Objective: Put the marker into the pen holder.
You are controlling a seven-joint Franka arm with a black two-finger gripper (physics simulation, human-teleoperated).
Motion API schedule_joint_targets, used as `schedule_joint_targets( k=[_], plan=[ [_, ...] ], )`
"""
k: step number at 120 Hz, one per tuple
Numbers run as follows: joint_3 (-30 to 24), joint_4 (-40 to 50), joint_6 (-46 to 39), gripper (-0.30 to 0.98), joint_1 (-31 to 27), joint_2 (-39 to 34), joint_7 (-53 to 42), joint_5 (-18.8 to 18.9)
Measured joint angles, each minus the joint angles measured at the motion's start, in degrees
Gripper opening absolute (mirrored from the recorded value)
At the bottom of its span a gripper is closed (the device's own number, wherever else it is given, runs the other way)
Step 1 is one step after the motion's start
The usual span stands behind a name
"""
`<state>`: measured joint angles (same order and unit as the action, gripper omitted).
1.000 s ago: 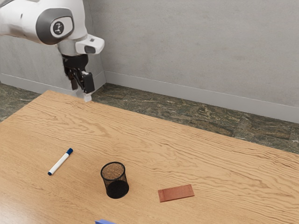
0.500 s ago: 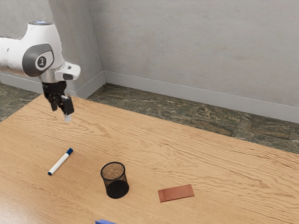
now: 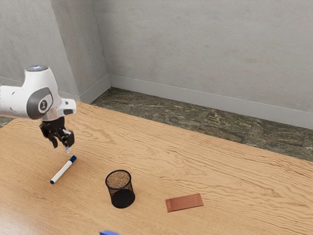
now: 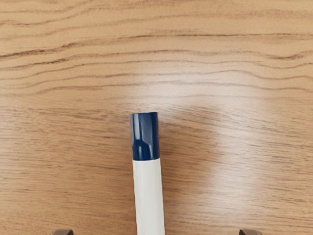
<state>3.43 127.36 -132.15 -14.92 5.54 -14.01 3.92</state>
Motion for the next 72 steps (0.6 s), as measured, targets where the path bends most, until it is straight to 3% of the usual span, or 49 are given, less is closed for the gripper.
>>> schedule_joint_targets(
  k=[22, 72],
  plan=[
    [0.0, 0.1, -2.61, 0.32, 0.55, 2.63, 2.09, -0.09],
    [-0.03, -1.26, -5.57, 0.28, -0.37, 8.63, 3.53, -0.06]
  ],
)
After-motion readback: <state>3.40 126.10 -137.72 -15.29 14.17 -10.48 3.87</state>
